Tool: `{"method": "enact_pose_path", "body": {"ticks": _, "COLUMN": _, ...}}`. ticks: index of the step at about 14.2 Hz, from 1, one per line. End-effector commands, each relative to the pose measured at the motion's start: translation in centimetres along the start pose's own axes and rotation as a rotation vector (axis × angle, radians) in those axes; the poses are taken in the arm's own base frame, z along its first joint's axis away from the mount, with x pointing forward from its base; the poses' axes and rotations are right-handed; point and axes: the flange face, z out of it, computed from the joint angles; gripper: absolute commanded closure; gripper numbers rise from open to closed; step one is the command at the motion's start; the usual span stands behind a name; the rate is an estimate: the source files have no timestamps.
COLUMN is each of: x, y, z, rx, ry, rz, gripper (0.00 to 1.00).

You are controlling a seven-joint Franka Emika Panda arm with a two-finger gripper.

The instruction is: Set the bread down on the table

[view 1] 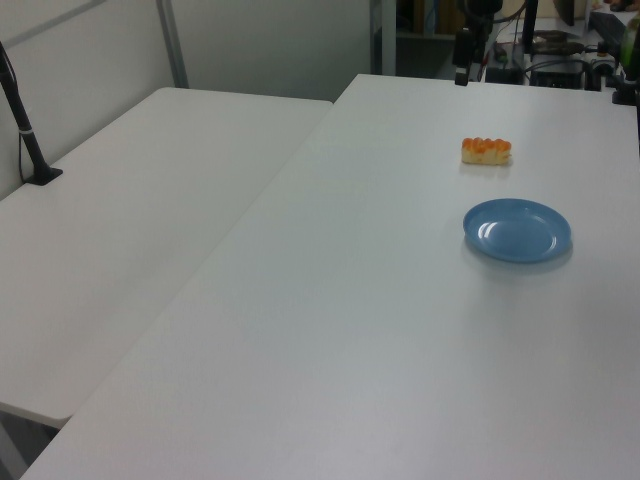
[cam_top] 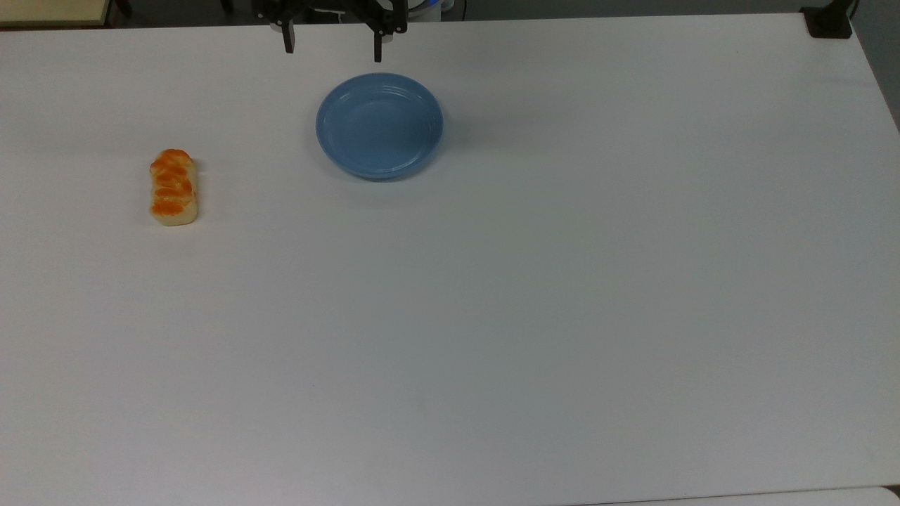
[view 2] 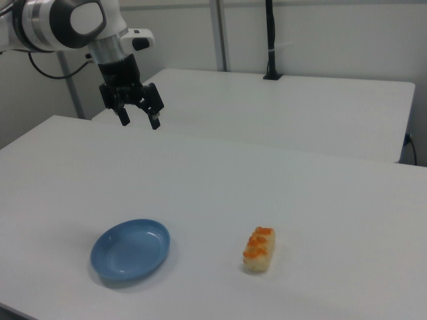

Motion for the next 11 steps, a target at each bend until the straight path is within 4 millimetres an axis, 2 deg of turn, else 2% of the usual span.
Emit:
{"method": "enact_pose_path", "body": {"ticks": 1, "x": -0.7, "y": 0.8, "z": -0.2, "rx": 0.02, "ry": -0.003, "rz": -0.06, "gripper": 0.0}}
{"method": "enact_pose_path", "body": {"ticks": 4, "x": -1.0, "y": 1.4, "z": -0.8, "rx": 0.021, "ry": -0.017, "rz": -0.086, "gripper": 0.0}}
{"method": "enact_pose_path", "body": {"ticks": 6, "x": -1.3, "y": 2.8, "z": -2.0, "rx": 0.024, "ry": -0.025, "rz": -0.062, "gripper": 0.0}}
{"method": "enact_pose_path", "body": {"ticks": 11, "x": -1.5, "y": 2.9, "z": -2.1, "rx": 0.033, "ry": -0.036, "rz": -0.052, "gripper": 0.0}}
